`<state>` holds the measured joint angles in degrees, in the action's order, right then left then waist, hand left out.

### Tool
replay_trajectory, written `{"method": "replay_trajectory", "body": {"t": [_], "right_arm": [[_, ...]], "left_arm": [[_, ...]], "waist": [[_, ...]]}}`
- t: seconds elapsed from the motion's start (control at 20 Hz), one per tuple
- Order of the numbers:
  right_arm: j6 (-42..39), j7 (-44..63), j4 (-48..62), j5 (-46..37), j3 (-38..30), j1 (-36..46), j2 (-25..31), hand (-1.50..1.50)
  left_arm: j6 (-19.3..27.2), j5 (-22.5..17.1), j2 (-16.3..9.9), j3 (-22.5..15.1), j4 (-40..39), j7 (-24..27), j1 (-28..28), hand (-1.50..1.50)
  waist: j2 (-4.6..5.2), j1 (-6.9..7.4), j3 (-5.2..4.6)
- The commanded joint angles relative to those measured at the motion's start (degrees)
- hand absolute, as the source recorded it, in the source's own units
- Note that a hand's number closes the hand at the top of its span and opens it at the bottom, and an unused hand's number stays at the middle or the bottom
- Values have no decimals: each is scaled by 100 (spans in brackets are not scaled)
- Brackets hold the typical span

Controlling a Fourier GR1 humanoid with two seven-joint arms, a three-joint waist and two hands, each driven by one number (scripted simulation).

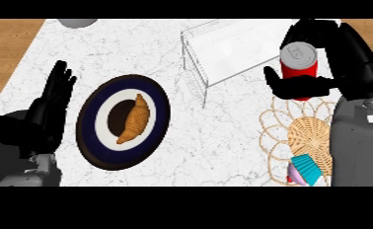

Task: Pick the can from the placemat and place it in the tiered shelf

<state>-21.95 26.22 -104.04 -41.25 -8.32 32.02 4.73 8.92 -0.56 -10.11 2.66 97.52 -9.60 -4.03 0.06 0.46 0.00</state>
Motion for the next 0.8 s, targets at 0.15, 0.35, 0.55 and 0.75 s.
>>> {"method": "replay_trajectory", "body": {"t": [0.15, 0.35, 0.55, 0.75], "right_arm": [[1124, -541, 1429, -292, 63, 621, -68, 150], [1955, -1459, 2809, -367, -133, 765, 31, 150], [2212, -2000, 3591, -155, -271, 1090, 210, 150], [2559, -2362, 4626, -161, -375, 1656, 394, 150]], "left_arm": [[-240, -100, -72, 263, -629, 342, -282, 0], [-287, -159, -30, 191, -23, 91, 62, 0], [-94, 111, 111, -15, 294, -179, 142, 0], [-60, 162, 230, 23, -208, 129, -104, 0]], "waist": [[5, -11, -2], [11, 33, 1], [3, 31, 2], [10, 21, 1]]}}
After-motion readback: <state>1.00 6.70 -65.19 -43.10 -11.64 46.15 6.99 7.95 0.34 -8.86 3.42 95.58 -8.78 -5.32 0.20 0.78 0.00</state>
